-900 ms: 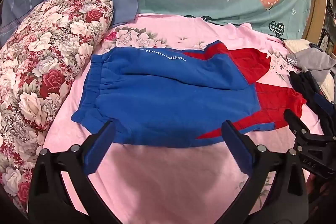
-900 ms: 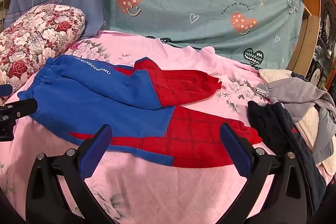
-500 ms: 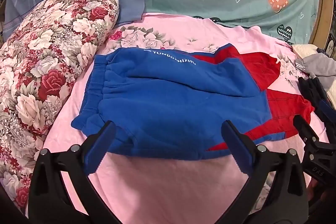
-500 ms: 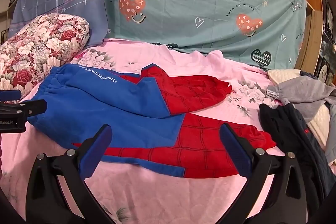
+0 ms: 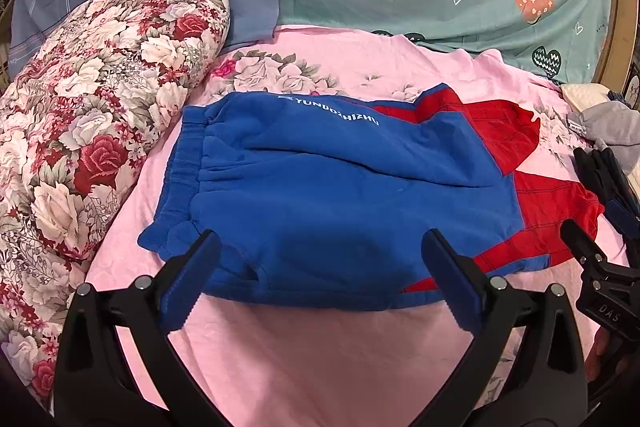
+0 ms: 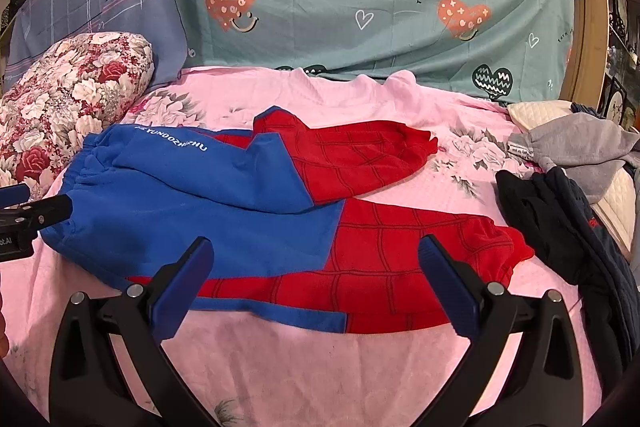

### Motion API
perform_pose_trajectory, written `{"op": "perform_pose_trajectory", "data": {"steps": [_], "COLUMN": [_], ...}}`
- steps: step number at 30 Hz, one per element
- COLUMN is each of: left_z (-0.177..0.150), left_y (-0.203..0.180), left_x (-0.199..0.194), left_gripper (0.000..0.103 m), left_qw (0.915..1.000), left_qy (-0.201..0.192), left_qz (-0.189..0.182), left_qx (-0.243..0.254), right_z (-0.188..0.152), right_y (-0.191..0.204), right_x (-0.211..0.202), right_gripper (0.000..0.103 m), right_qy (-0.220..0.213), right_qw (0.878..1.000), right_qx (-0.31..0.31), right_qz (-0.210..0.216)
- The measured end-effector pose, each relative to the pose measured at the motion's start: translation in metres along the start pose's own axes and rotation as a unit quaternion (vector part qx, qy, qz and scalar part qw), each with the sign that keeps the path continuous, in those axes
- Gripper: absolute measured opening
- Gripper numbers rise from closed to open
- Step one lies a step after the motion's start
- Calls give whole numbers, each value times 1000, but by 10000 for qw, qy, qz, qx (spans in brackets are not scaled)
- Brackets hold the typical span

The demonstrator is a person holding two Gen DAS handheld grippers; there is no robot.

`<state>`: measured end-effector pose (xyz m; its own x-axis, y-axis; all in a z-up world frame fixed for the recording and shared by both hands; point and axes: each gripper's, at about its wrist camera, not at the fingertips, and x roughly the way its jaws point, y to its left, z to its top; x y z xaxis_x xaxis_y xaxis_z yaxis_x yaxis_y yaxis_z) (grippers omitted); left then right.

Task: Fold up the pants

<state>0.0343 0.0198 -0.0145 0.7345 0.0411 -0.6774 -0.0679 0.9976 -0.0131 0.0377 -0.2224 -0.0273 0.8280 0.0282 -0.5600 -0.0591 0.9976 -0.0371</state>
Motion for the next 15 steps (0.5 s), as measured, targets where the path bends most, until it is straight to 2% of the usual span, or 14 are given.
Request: {"op": "perform_pose_trajectory", "data": {"steps": [15], "left_z": [-1], "left_y": [1], "left_x": [-2], "left_gripper": [101], "left_qw": [10000], "left_qy": [11], "left_qz": [18], "left_qx": [-77], "right_z": [0], "right_y": [-2], "right_x": [-2], "right_gripper": [102], "right_qy": [1], "right_qw": [10000], "right_qx": [76], "right_qz": [22]}}
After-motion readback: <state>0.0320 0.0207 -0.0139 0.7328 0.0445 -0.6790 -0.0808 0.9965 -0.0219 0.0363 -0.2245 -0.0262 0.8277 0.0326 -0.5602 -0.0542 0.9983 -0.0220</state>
